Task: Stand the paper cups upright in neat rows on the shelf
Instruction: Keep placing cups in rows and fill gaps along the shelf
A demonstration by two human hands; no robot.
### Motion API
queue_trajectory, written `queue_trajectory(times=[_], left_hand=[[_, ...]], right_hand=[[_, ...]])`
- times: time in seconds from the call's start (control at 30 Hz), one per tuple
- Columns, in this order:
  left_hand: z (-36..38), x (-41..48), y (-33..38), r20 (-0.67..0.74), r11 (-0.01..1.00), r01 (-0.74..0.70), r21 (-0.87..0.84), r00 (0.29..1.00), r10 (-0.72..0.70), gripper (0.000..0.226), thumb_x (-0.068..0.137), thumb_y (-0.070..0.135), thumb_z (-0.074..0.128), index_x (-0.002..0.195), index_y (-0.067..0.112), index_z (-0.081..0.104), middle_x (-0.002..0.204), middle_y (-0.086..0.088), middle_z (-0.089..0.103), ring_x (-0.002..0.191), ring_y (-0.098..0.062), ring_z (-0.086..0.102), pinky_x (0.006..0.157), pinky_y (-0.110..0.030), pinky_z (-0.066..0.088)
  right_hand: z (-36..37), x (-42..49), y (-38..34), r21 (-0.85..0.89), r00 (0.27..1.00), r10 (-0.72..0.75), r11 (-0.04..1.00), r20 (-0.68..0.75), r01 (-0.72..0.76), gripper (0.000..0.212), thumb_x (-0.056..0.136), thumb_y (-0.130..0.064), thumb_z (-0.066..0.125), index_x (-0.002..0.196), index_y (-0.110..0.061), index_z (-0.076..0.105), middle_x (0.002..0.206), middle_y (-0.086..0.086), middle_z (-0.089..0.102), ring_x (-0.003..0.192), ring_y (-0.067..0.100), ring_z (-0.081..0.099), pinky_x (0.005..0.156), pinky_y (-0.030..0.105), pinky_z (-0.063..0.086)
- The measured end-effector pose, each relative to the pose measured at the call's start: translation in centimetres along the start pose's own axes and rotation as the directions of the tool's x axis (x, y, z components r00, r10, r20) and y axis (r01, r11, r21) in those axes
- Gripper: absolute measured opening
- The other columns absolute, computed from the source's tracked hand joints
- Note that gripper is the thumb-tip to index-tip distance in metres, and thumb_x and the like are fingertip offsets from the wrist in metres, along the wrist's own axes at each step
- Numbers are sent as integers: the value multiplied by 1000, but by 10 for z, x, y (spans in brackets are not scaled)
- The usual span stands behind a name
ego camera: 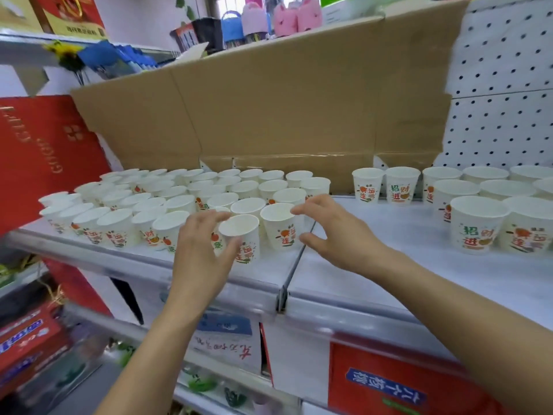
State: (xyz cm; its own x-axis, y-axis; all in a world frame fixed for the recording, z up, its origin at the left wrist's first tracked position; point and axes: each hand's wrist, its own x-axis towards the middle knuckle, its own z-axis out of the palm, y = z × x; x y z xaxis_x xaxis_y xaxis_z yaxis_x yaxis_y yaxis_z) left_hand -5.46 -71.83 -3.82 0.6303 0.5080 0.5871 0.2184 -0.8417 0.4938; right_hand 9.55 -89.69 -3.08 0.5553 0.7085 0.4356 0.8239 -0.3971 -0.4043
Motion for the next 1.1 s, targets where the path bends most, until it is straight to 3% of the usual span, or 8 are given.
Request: queue_trajectory(times=[0.13, 0.23, 0.3, 0.4, 0.47, 0.6, 0.87, 1.1], left_hand=[[0, 9, -14, 70, 999, -53, -10, 996, 54, 16, 88, 22, 67, 104, 22, 70, 120, 0, 56, 113, -18, 52, 95, -39, 47], [2, 11, -17, 69, 996, -83, -18, 994, 84, 9, 87, 19, 68, 95, 20, 72, 113, 1, 58, 102, -18, 57, 87, -39, 51], [5, 10, -14, 72, 992, -117, -50, 990, 121, 8, 85, 20, 70, 91, 25, 71, 111, 6, 57, 96, -15, 58, 80, -27, 50], [15, 6, 6, 114, 970, -154, -188, 977, 178, 16, 82, 23, 72, 84, 38, 65, 110, 14, 52, 95, 7, 55, 70, -4, 42], [28, 2, 31, 153, 934, -158, -320, 964, 216, 16, 80, 24, 72, 79, 39, 65, 109, 16, 53, 98, 20, 49, 67, 1, 42], [64, -12, 95, 216, 856, -191, -480, 920, 327, 2, 80, 28, 72, 80, 28, 70, 114, 11, 56, 106, 6, 53, 80, -13, 50], [120, -28, 194, 316, 765, -207, -610, 821, 475, 3, 80, 25, 76, 81, 24, 74, 114, 8, 58, 103, -7, 57, 90, -28, 52], [134, -29, 216, 339, 774, -221, -593, 803, 489, 6, 80, 24, 76, 85, 26, 74, 114, 12, 58, 103, -2, 57, 91, -16, 48]], right_hand=[[20, 21, -6, -82, 999, 31, 996, -39, -34, 25, 94, -29, 54, 120, -30, 57, 129, -9, 46, 107, 13, 50, 74, 30, 44], [20, 18, -9, -91, 995, 16, 996, -99, -25, 14, 95, -30, 54, 103, -23, 63, 117, -8, 53, 95, 13, 51, 71, 33, 48], [12, 3, -8, -80, 990, -1, 997, -141, -11, 12, 94, -28, 56, 99, -20, 63, 113, -7, 54, 93, 13, 51, 71, 37, 50], [-13, -37, 7, -94, 976, 11, 995, -219, -33, 7, 91, -24, 60, 96, -20, 64, 110, -8, 54, 88, 8, 48, 69, 36, 52], [-38, -72, 23, -102, 964, 51, 992, -262, -80, 4, 89, -20, 64, 93, -19, 65, 107, -8, 55, 87, 8, 48, 69, 37, 51], [-93, -133, 52, -158, 929, 156, 963, -335, -219, 7, 86, -15, 67, 90, -20, 66, 101, -6, 59, 85, 11, 50, 69, 38, 49], [-155, -190, 87, -338, 897, 267, 857, -353, -388, 9, 85, -18, 67, 93, -21, 70, 98, -6, 60, 91, 16, 51, 69, 37, 45], [-160, -193, 106, -339, 900, 268, 858, -344, -385, 11, 87, -18, 65, 96, -21, 71, 100, -4, 61, 99, 17, 54, 73, 35, 45]])
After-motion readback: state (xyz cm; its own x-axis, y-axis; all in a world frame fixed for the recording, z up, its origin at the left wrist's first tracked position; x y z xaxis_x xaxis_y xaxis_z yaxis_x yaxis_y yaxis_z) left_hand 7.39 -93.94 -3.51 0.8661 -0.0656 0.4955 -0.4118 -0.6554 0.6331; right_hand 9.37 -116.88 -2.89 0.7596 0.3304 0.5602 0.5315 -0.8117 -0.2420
